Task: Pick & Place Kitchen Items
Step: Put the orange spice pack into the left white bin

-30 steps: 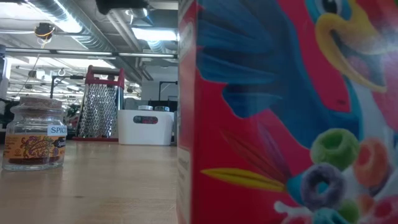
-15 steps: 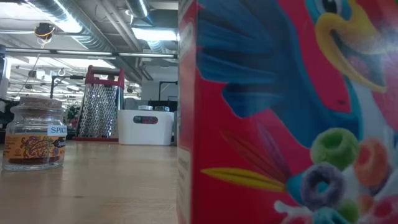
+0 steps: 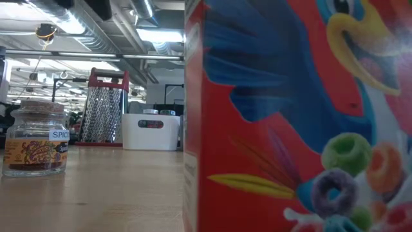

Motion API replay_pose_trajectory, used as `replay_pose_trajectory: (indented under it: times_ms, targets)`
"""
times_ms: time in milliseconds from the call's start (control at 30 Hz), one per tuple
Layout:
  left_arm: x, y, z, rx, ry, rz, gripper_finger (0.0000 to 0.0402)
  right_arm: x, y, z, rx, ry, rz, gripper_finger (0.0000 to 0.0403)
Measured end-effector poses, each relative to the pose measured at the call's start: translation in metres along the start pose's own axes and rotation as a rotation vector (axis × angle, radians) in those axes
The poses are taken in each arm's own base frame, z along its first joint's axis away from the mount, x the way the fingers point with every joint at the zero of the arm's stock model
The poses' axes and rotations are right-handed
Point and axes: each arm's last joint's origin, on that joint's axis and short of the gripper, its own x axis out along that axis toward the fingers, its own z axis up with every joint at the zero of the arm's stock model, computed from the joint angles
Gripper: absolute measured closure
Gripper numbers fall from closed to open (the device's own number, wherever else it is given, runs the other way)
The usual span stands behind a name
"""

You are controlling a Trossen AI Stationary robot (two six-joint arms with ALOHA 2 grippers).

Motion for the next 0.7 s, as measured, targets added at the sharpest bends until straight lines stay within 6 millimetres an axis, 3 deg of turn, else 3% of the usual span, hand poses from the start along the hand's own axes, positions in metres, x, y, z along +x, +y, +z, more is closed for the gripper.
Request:
replay_pose_trajectory:
  times_ms: [200, 500, 700]
  targets:
    - [-0.021, 0.015, -0.008, -0.319, 0.196, 0.011, 0.0119, 0.0, 0.0, 0.0, -0.005, 0.003, -0.002, 0.007]
    - [-0.028, 0.011, -0.022, -0.654, 0.406, 0.011, 0.0119, 0.0, 0.0, 0.0, -0.004, 0.001, -0.001, 0.007]
    - [-0.025, 0.007, -0.025, -0.705, 0.462, 0.05, 0.0119, 0.0, 0.0, 0.0, -0.003, 0.0, 0.0, 0.007]
